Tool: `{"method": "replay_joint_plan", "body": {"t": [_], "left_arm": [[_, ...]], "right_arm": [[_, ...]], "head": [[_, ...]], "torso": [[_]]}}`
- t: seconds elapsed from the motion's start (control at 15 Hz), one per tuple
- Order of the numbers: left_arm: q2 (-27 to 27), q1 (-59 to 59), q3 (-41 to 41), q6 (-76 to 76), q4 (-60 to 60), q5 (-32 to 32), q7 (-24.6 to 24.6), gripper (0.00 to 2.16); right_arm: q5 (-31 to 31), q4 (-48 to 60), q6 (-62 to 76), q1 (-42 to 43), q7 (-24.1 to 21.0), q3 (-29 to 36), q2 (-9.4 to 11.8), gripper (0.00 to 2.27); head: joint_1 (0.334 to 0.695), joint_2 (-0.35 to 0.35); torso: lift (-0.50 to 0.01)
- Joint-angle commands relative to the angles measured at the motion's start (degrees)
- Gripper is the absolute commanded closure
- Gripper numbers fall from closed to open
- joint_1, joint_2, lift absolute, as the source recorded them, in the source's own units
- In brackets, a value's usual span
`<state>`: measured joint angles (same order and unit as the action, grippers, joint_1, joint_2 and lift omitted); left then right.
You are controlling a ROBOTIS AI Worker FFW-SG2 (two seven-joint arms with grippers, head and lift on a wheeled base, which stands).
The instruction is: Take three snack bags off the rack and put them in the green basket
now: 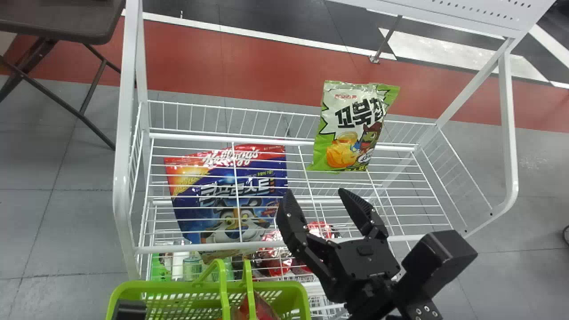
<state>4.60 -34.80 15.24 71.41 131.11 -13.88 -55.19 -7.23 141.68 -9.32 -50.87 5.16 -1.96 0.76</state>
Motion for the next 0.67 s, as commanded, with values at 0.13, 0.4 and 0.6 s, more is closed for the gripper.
{"method": "replay_joint_plan", "body": {"t": [0.13,0.4,0.6], "left_arm": [[0.0,-0.1,0.0,-0.3,0.0,0.0,0.1,1.51],[-0.1,-0.1,0.0,-0.4,-0.1,0.0,0.1,1.51],[0.0,-0.1,0.0,-0.4,0.0,0.1,0.1,1.51]], "right_arm": [[-0.1,0.0,-0.1,0.2,0.5,0.1,0.0,0.07],[-0.2,0.0,-0.1,0.2,0.6,0.6,0.0,0.07],[-0.3,0.0,-0.1,0.2,1.0,0.6,0.0,0.07]], "head": [[0.695,-0.350],[0.695,-0.350],[0.695,-0.350]], "torso": [[-0.026],[-0.026],[-0.026]]}}
